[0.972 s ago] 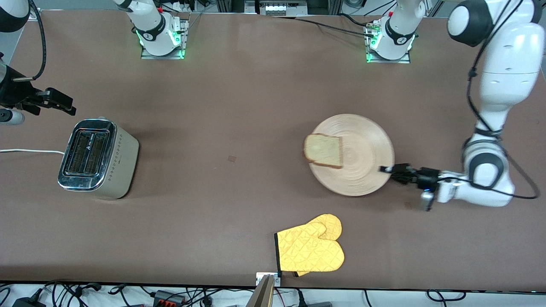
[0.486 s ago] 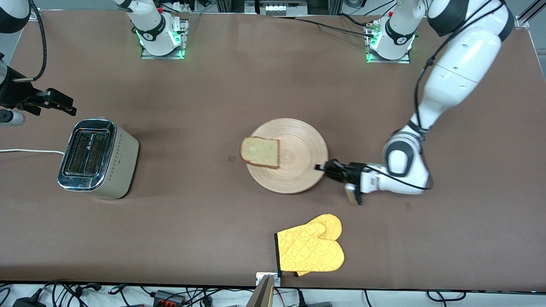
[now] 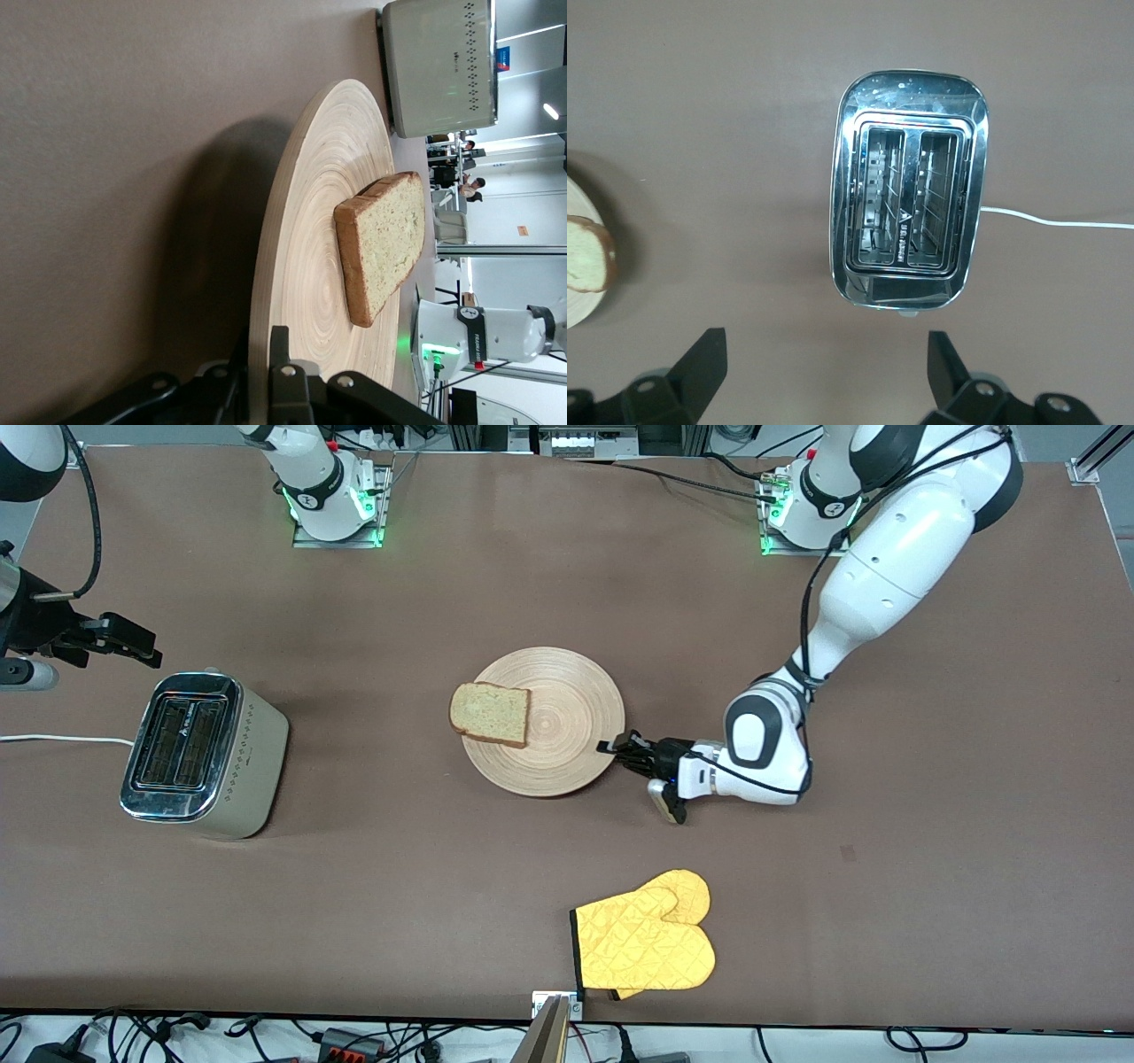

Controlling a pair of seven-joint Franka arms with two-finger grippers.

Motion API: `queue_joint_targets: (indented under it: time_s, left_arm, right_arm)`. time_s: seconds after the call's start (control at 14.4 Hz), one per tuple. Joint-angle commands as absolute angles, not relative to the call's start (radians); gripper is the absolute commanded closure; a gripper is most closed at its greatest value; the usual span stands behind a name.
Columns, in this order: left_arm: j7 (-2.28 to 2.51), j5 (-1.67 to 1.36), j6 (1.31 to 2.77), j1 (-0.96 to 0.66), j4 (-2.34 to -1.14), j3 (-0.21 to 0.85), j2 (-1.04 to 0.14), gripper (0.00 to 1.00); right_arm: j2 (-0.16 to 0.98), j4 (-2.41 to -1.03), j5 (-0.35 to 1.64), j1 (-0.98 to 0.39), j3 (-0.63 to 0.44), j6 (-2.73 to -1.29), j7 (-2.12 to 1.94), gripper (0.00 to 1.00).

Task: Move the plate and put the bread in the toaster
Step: 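Release the plate with the left gripper while the right gripper reaches the bread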

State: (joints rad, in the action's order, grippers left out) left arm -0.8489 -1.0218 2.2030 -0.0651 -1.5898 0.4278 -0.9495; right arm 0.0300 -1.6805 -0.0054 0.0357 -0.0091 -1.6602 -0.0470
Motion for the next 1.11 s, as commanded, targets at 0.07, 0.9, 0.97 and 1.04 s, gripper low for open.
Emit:
queue_joint_targets:
  time_s: [0.07,0.9,0.97,1.04]
  left_arm:
    - [-0.85,-1.054,2.2,-0.061,-1.588,0.434,-0.962,0.95]
    - [-0.851,-0.771,1.956,0.139,-1.545,0.414,-0.838,0.0]
    - [-0.851,-0.721,1.889,0.168,-1.513,0.414,-0.838,0.0]
    - [-0.85,-0.677,1.823,0.192,-1.465,0.41,-0.839,0.0]
  right_arm:
    - [0.04,-1.69,-0.02,0.037,0.002,-1.686,-0.037,0.0]
    - [0.29,-1.692,0.106,-0.135,0.009,-1.804,-0.026,0.0]
    - [0.314,-1.695,0.11,-0.15,0.011,-1.828,-0.025,0.0]
    - [0.34,-1.7,0.141,-0.169,0.011,-1.854,-0.025,0.0]
